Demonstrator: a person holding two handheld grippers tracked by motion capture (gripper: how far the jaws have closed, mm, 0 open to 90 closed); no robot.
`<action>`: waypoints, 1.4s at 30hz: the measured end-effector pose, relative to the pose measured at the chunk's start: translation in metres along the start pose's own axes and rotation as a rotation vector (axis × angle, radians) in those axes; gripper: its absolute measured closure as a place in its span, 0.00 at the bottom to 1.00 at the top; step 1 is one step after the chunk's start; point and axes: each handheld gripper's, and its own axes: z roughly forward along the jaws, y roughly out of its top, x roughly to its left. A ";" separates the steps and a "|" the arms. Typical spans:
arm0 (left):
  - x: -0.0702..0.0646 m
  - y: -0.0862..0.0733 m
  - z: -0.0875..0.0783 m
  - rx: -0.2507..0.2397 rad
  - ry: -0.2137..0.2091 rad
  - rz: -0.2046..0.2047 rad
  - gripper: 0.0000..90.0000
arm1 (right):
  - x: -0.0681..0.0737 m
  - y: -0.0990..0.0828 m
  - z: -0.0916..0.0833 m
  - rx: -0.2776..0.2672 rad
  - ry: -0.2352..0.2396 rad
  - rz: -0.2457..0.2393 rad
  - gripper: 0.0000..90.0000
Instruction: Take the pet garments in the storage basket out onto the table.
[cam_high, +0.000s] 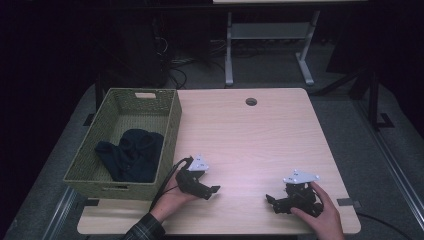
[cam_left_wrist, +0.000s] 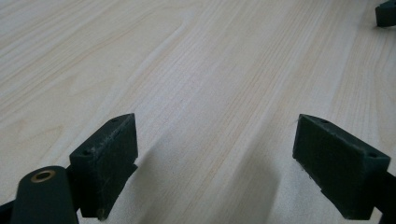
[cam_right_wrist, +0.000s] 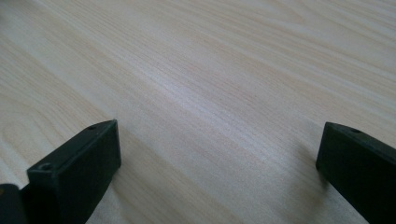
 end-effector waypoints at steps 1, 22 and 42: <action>0.000 0.001 0.000 0.008 0.001 0.002 0.15 | 0.000 0.000 0.000 0.000 -0.001 0.001 0.00; 0.001 0.012 -0.012 -0.011 -0.012 -0.005 0.15 | 0.001 0.000 0.000 0.000 0.007 -0.004 0.00; 0.002 0.023 -0.023 -0.029 -0.013 -0.009 0.15 | 0.001 0.000 0.000 0.002 0.009 -0.001 0.00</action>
